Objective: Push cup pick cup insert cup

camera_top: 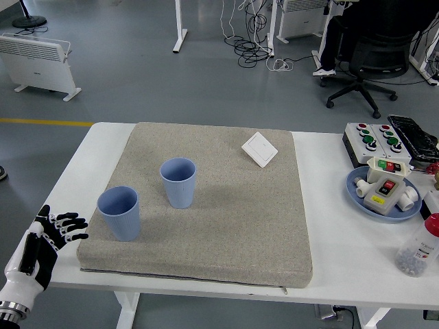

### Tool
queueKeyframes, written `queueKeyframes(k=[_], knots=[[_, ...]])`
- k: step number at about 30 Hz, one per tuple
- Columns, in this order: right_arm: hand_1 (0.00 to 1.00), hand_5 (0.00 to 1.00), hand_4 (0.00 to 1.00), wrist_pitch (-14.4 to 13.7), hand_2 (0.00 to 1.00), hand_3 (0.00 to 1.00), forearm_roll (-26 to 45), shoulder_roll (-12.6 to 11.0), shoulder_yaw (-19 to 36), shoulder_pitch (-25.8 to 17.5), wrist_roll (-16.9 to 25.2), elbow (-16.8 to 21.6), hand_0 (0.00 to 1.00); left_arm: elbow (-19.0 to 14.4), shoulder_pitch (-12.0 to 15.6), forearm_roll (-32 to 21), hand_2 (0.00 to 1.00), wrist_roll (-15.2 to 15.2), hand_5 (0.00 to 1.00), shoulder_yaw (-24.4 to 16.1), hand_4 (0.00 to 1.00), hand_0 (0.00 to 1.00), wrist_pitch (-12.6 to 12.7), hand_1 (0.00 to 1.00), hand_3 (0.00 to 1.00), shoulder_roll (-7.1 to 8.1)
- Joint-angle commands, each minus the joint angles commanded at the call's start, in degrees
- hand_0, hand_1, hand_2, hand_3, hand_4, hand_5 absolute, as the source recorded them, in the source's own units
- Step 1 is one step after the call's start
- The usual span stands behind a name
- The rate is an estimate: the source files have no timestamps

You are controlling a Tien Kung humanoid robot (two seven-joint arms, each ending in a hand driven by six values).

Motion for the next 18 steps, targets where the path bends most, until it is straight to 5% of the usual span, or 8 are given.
queueKeyframes(k=[18], knots=[[0.612,0.428,0.103,0.2,0.650,0.546,-0.2,0.0,-0.3,0.1,-0.1,0.0,0.695,1.7,-1.0,4.1,0.529,0.6,0.998,4.7,0.619,0.638,-0.2,0.601,0.485,-0.36]])
